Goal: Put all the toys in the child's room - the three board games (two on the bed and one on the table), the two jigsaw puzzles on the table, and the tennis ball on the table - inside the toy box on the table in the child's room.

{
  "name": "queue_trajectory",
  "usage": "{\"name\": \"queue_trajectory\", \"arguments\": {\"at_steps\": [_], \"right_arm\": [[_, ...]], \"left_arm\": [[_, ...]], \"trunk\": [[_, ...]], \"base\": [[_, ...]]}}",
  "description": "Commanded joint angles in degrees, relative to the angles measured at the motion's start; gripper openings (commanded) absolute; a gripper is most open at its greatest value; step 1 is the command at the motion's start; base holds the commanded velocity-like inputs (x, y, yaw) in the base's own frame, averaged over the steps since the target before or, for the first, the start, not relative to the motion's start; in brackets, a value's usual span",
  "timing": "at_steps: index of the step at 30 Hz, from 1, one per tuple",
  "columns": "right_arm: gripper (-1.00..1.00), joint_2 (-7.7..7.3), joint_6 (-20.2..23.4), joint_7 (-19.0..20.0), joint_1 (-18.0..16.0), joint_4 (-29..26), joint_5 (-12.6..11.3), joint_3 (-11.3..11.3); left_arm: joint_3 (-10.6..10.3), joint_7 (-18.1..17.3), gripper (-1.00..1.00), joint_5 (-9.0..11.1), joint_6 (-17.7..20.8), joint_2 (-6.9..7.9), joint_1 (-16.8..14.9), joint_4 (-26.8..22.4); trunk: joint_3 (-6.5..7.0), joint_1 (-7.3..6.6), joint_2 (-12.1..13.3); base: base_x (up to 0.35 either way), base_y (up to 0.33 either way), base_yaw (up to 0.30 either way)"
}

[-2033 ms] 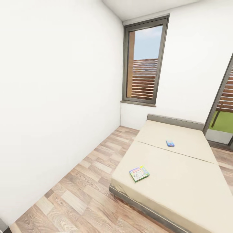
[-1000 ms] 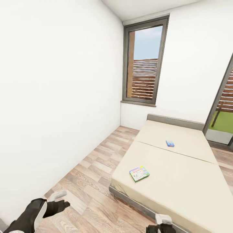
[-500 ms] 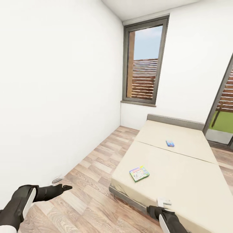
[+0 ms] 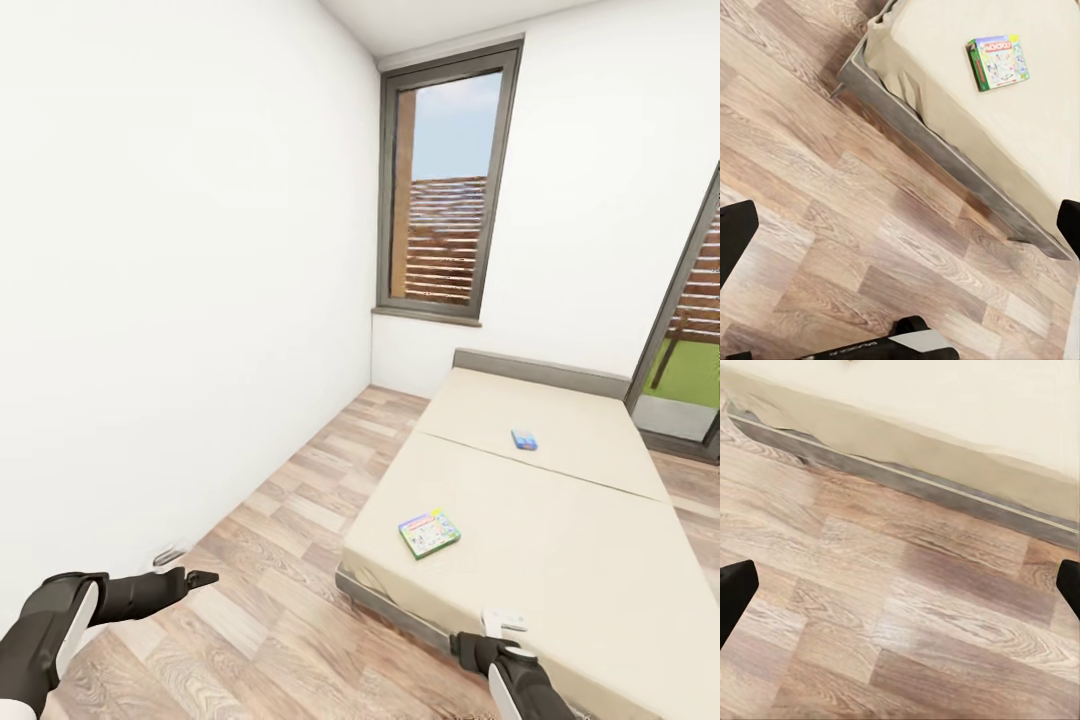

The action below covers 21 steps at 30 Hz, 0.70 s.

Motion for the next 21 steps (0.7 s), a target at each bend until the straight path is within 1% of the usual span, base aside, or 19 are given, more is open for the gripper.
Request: {"name": "queue_trajectory", "arguments": {"at_steps": [1,14,21], "right_arm": [[1.00,0.05,0.27,-0.22,-0.02,-0.05,-0.33,-0.10],[1.00,0.05,0.34,-0.22,-0.02,0.00,-0.22,-0.02],[1.00,0.05,0.27,-0.22,-0.02,0.08,-0.16,-0.01]], "left_arm": [[0.08,-0.08,1.00,0.20,0.44,0.01,-0.03,-0.01],[0.08,-0.01,1.00,0.18,0.15,0.03,-0.01,-0.01],[0.10,-0.06,1.00,0.23,0.09,0.03,0.06,-0.01]], "trunk": [[-0.16,0.03,-0.08],[-1.37,0.03,-0.08],[-1.96,0.03,-0.08]], "base": [[0.000,0.000,-0.089],[0.001,0.000,-0.101],[0.129,0.071,-0.157]]}}
